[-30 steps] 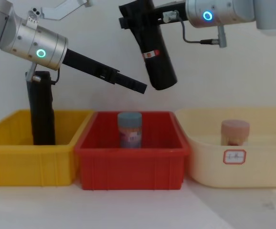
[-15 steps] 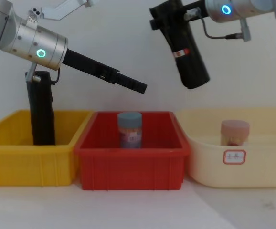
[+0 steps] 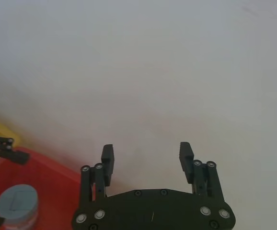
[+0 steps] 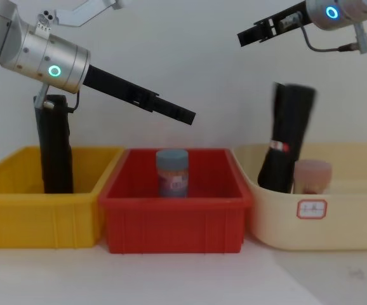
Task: Pick up the garbage bag with the one hand and transfer it to the other hand.
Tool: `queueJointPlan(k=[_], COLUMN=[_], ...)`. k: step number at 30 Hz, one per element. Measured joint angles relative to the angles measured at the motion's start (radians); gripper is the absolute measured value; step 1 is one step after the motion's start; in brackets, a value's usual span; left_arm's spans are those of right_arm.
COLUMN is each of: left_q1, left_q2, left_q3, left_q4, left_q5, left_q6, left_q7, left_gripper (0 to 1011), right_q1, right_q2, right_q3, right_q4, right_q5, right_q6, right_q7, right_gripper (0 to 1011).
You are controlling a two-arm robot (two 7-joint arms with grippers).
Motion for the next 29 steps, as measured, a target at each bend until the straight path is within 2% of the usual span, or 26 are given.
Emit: queueJointPlan(k=[5, 8, 29], left_q1=[0.000, 0.000, 0.000], left_q2=[0.000, 0.000, 0.000], left_q3=[0.000, 0.000, 0.000], left_q4=[0.000, 0.000, 0.000], left_q5=[0.000, 0.000, 0.000], left_q6=[0.000, 0.000, 0.000], left_q7=[0.000, 0.000, 0.000], left_gripper=[1001, 1001, 1001], right_q1=[-0.006, -0.009, -0.019], right_q2=[0.005, 0.007, 0.013], right_q3=[0.007, 0.010, 0.019], right_q4=[-0.013, -0.018, -0.035], right_q5=[-0.007, -0.011, -0.021], right_q6=[0.018, 0.027, 0.053], right_q7=[-0.016, -0.025, -0.048], right_gripper=[946, 1002, 1000])
